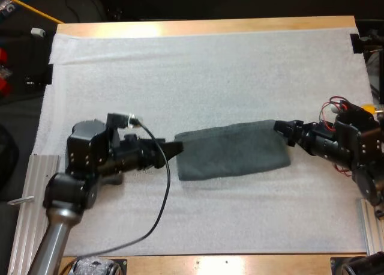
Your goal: Pick towel from pile, fold and stack
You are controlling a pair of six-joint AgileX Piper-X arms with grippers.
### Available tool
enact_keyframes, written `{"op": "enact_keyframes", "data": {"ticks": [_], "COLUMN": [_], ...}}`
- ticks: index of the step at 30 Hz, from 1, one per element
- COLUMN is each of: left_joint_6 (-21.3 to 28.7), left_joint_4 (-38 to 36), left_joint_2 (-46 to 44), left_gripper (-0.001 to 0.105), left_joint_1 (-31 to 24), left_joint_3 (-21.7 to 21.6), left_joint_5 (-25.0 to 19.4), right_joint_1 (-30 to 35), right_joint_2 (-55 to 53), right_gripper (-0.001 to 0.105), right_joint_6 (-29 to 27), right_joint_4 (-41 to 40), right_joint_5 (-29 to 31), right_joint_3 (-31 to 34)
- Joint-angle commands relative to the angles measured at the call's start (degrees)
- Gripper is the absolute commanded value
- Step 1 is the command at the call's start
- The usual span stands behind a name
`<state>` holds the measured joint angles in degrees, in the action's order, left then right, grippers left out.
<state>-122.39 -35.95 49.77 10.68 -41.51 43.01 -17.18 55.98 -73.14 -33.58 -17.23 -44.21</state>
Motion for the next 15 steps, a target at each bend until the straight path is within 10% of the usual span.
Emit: {"op": "enact_keyframes", "data": {"ticks": [1,15], "left_joint_6": [1.53,4.44], "left_joint_4": [-3.73,-19.50], "left_joint_2": [-1.48,-14.19], "left_gripper": [0.063,0.063], "left_joint_1": [-0.01,-0.01], "left_joint_3": [-0.52,-0.52], "left_joint_5": [-2.38,-10.25], "right_joint_1": [0.35,0.88], "right_joint_2": [-0.87,-1.95], "right_gripper": [0.065,0.065], "right_joint_6": [-2.29,-11.75], "right_joint_4": [-3.59,-19.16], "right_joint_5": [0.83,12.09], "right_joint_3": [-1.36,-7.64]}}
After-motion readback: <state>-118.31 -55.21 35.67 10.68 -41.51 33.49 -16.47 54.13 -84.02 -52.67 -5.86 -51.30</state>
